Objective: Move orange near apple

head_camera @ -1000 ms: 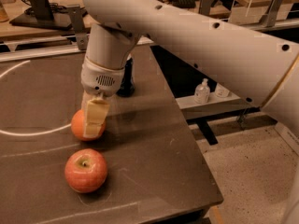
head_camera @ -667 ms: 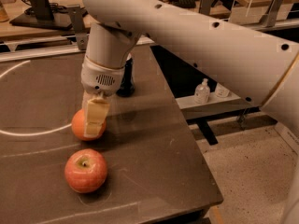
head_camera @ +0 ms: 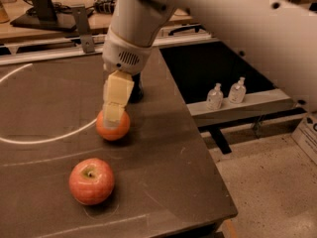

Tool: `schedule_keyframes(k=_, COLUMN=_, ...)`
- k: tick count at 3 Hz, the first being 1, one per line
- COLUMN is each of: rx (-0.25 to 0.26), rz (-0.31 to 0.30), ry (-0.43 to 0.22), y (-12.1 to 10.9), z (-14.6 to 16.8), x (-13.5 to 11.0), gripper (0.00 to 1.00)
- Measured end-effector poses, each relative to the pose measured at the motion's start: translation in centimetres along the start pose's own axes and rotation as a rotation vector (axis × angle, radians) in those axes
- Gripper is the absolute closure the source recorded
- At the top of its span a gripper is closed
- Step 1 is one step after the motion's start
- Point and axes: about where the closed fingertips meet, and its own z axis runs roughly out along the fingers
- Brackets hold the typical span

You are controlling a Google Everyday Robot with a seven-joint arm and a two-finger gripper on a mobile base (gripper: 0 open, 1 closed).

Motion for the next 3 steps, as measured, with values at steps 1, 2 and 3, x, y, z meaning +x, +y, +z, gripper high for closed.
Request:
schedule_keyframes(k=1, rx=0.102, rz=0.019, ry=-0.024, y=-1.0, z=-4.5, x=0.3, gripper=0.0)
schedule_keyframes(k=2, rx=0.26, rz=0.055, ry=-0.042, y=-0.1, z=-8.9, x=1.7, gripper=0.0)
schedule_keyframes(k=3, rx=0.37, rz=0.095, ry=-0.086, y=-1.3, z=-11.1, x=2.8, gripper=0.0)
